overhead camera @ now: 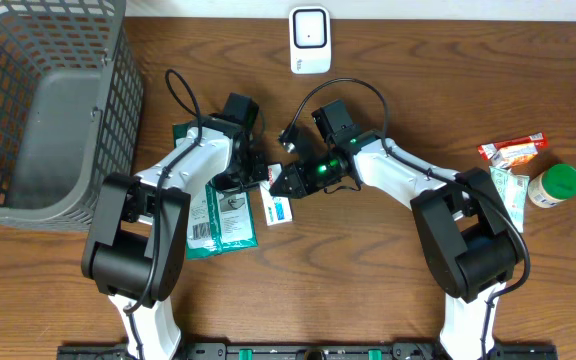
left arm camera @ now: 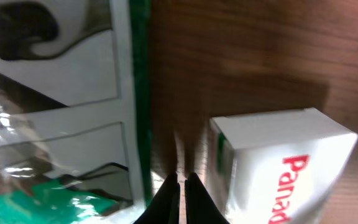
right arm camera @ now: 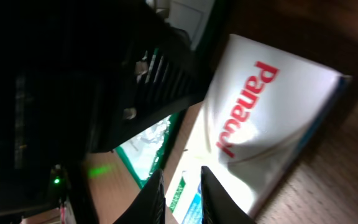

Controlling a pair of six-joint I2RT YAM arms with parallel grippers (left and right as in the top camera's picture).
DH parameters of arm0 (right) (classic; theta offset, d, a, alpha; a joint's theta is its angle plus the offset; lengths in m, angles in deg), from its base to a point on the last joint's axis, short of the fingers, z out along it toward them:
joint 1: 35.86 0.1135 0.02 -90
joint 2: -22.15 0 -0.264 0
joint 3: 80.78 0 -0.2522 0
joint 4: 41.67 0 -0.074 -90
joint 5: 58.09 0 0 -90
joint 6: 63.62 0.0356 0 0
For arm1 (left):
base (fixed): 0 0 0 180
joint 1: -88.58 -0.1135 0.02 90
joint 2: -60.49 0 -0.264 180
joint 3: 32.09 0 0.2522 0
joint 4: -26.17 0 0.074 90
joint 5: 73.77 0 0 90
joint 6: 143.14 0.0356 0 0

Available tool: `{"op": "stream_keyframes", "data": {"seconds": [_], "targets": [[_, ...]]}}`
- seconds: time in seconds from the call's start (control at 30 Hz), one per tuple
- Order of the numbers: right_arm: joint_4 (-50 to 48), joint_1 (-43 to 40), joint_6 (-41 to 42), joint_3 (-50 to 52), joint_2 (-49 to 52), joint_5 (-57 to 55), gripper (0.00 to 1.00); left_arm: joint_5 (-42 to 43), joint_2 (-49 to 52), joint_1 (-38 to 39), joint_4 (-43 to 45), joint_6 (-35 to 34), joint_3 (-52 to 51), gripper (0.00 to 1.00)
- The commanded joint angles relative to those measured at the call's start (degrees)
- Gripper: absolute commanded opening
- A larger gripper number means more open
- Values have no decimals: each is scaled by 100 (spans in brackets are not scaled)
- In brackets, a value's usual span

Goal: Scan the item barcode

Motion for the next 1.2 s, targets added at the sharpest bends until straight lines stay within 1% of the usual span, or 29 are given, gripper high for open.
{"op": "stream_keyframes", "data": {"seconds": [0.0,0.1,0.2,0.27,0.47,0.7,0.87,1.17], "targets": [[-20,2,66,15,-37,190,17,-289,48,17,13,-52,-103,7],[-33,-162,149,15,-39,79,16,-284,46,17,15,-55,-103,7],[116,-286,697,17,-37,-960,11,-284,48,22,15,-55,-131,7],[264,-297,861,17,-37,-1537,10,-282,48,22,28,-59,-162,7],[308,-74,1029,168,-28,-2271,7,-282,57,22,205,-118,-323,7],[273,306,1115,168,-31,-2398,4,-258,59,22,203,-120,-323,7],[90,402,1113,155,-120,-1738,4,-260,70,22,208,-122,-323,7],[-201,435,1110,146,-450,-876,3,-262,70,22,258,-122,-323,8]]}}
